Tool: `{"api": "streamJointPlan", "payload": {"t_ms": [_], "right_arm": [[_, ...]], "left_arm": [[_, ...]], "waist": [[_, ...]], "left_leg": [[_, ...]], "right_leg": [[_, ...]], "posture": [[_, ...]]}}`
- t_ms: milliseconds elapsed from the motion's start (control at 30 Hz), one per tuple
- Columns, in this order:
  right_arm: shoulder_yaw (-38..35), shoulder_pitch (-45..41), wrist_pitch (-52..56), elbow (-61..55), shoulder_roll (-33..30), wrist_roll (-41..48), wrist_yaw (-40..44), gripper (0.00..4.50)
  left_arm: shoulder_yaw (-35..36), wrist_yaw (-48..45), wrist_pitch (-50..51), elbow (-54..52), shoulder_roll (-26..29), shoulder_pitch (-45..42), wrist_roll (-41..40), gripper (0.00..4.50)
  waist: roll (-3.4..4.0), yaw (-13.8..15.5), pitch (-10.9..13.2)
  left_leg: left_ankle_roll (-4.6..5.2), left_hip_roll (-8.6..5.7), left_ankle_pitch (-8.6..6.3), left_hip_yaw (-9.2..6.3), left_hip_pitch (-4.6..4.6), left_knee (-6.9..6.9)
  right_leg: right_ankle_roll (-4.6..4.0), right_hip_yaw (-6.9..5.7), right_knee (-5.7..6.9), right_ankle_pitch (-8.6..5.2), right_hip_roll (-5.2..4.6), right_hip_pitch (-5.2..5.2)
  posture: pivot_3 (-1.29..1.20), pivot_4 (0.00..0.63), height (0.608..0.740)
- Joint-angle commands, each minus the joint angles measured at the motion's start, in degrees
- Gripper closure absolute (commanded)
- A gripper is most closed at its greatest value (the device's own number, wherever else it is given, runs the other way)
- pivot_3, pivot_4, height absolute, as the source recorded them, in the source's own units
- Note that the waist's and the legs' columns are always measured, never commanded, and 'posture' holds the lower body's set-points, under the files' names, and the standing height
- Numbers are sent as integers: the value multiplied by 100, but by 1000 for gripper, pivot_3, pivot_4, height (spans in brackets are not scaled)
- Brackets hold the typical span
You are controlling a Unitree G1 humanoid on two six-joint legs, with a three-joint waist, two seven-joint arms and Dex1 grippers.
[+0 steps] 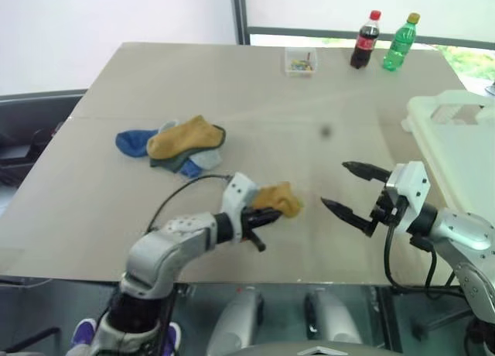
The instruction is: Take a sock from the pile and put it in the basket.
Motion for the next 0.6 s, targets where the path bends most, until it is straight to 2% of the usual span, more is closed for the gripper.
{"api": "streamJointPlan", "payload": {"t_ms": [33,200,233,300,333,367,400,467,600], "right_arm": [[-480,182,191,-453,-137,197,-156,0],[-820,649,415,-824,-224,312,-276,0],[-850,731,441,-876,-225,317,-301,0],[-875,832,505,-941,-209,322,-386,0],[-873,852,525,-959,-202,317,-416,0],[-860,853,536,-970,-196,290,-456,0],[-847,855,533,-976,-186,243,-511,0],[-737,850,546,-959,-155,165,-602,0],[-335,795,653,-1003,-165,-363,-958,0]], "left_arm": [[-258,-61,287,524,-388,-619,-126,4483],[-462,-196,562,846,-613,-1004,-157,4483],[-461,-226,598,857,-602,-1013,-161,3870],[-461,-324,645,834,-531,-1013,-183,3098],[-407,-365,653,781,-489,-995,-210,2552],[-333,-414,666,706,-429,-963,-251,2202],[-226,-481,691,596,-346,-908,-342,1616],[-11,-699,697,327,-77,-759,-563,797],[494,-1230,466,-180,585,-293,-969,797]], "waist": [[-1,11,0],[-1,-14,-1],[-1,-23,-1],[-1,-27,-1],[-1,-27,-1],[-1,-26,-1],[-1,-26,-1],[-1,-32,-1],[1,-76,0]], "left_leg": [[0,-1,0,-2,-2,2],[1,-3,0,0,-5,8],[1,-2,0,2,-4,7],[1,2,0,5,-1,7],[1,2,0,4,-1,7],[1,3,0,5,1,7],[0,3,0,6,2,7],[0,4,0,10,5,8],[0,11,0,11,7,3]], "right_leg": [[0,-3,0,0,1,1],[1,0,1,0,0,0],[1,4,2,0,1,0],[1,7,3,0,3,0],[1,6,5,0,4,0],[1,7,6,0,4,0],[1,8,9,0,3,0],[1,12,10,0,3,1],[-2,15,11,-2,4,-1]], "posture": [[0,150,740],[0,150,740],[0,150,740],[0,150,740],[0,150,740],[0,150,740],[0,150,740],[0,150,740],[0,150,740]]}}
